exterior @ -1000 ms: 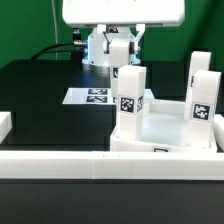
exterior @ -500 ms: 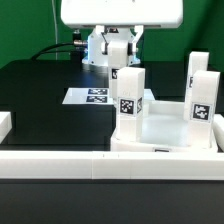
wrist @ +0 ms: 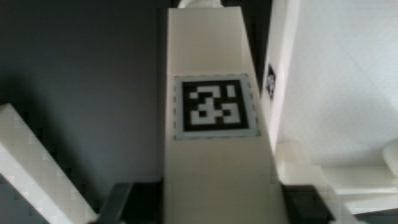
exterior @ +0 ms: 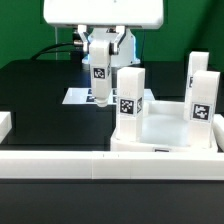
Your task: Assemble desk
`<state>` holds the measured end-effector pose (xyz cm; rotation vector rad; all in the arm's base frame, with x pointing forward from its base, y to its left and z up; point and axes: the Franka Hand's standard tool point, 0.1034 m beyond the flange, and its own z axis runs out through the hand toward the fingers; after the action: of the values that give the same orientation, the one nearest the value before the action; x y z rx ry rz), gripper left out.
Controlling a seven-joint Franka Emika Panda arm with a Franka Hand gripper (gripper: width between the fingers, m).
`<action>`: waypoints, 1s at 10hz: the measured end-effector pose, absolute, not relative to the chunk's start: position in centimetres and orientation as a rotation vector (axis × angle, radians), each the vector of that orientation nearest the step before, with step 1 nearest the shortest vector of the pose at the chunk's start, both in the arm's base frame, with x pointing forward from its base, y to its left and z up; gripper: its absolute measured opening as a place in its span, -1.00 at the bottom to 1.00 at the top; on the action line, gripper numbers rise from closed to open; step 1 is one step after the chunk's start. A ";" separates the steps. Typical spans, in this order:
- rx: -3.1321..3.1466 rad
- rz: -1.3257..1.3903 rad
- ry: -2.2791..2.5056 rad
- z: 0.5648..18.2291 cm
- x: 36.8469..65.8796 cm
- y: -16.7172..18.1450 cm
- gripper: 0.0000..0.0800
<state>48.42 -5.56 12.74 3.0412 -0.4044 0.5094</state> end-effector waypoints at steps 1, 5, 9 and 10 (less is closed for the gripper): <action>3.047 0.495 -0.408 12.7 48.5 -5.6 -0.27; 3.097 0.472 -0.483 14.1 50.5 -2.3 -0.27; 3.108 0.446 -0.501 14.1 50.2 -1.9 -0.27; 3.139 0.412 -0.524 15.1 50.1 -0.7 -0.27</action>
Offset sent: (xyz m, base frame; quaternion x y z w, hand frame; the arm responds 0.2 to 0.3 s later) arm 0.0165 0.0315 0.0420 0.0005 -0.0336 0.0416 0.9986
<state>50.05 -0.69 15.08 3.1391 -0.5237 0.4116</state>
